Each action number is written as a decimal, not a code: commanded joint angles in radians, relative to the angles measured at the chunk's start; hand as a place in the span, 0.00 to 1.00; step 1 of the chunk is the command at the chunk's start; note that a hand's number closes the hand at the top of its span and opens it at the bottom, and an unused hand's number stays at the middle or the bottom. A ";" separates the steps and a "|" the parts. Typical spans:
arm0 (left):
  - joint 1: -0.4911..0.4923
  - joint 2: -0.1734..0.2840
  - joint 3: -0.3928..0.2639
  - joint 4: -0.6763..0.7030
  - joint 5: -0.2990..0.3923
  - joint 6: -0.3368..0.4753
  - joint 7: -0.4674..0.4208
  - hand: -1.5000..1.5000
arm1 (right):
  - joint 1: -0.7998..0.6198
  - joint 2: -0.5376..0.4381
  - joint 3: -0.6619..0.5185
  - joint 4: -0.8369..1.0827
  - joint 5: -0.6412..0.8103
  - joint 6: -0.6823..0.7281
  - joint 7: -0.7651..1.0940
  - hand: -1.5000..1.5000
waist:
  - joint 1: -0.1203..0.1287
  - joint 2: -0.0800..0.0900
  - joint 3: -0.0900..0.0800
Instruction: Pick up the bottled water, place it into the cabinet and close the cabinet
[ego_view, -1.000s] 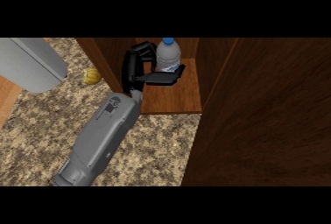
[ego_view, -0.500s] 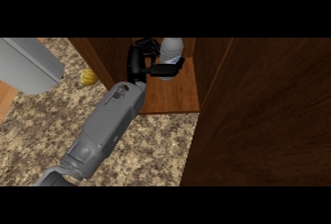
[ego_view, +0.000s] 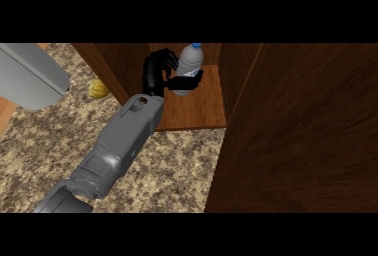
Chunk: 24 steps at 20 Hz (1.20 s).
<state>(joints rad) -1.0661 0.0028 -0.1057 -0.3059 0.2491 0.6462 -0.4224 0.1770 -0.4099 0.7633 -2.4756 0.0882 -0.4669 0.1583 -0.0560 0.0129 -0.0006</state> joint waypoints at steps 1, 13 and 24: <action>-0.013 0.013 0.038 0.081 0.002 -0.026 -0.062 1.00 | 0.006 0.001 0.020 -0.069 0.029 0.001 0.029 0.00 | -0.002 0.005 -0.001; -0.049 0.003 0.001 0.224 -0.055 0.106 -0.076 0.00 | 0.008 -0.009 0.050 -0.071 0.023 0.007 0.011 0.00 | -0.029 0.010 -0.001; -0.054 -0.003 -0.014 0.256 -0.083 0.170 -0.055 0.00 | -0.035 -0.012 0.005 -0.060 -0.005 0.011 0.040 0.00 | -0.027 0.015 -0.002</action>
<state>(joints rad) -1.1130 0.0031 -0.1192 -0.0618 0.1724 0.8020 -0.4857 0.1461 -0.4175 0.7655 -2.4675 0.0624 -0.4554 0.1436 -0.0862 0.0268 -0.0021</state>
